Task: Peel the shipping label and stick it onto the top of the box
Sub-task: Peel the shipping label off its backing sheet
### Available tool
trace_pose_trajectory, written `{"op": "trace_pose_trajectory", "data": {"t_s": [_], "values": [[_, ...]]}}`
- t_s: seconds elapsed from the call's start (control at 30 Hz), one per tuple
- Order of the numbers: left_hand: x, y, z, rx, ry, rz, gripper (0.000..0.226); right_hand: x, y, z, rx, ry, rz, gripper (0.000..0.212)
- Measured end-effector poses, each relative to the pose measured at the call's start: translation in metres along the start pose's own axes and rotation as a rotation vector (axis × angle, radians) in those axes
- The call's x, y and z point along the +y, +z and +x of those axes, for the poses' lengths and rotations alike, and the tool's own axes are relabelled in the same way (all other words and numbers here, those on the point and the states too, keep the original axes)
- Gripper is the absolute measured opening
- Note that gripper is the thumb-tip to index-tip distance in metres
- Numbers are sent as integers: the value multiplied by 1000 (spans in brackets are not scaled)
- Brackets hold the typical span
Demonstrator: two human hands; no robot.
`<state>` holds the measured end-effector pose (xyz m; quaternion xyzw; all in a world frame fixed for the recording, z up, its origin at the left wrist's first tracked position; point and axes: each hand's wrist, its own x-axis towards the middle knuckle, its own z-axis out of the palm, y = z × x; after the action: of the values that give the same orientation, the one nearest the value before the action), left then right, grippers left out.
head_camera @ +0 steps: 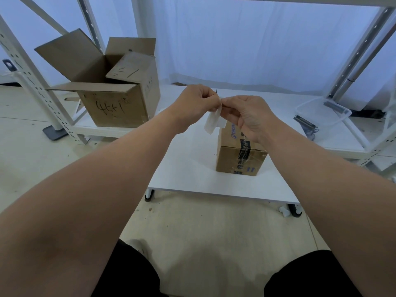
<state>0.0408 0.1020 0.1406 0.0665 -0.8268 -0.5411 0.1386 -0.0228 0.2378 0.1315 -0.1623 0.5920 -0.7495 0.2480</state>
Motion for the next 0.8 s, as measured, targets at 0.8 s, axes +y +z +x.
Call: {"op": "trace_pose_trajectory", "data": {"t_s": [0.8], "values": [[-8, 1, 5, 64, -71, -95, 12, 5, 1, 1, 71, -143, -406, 12]]}}
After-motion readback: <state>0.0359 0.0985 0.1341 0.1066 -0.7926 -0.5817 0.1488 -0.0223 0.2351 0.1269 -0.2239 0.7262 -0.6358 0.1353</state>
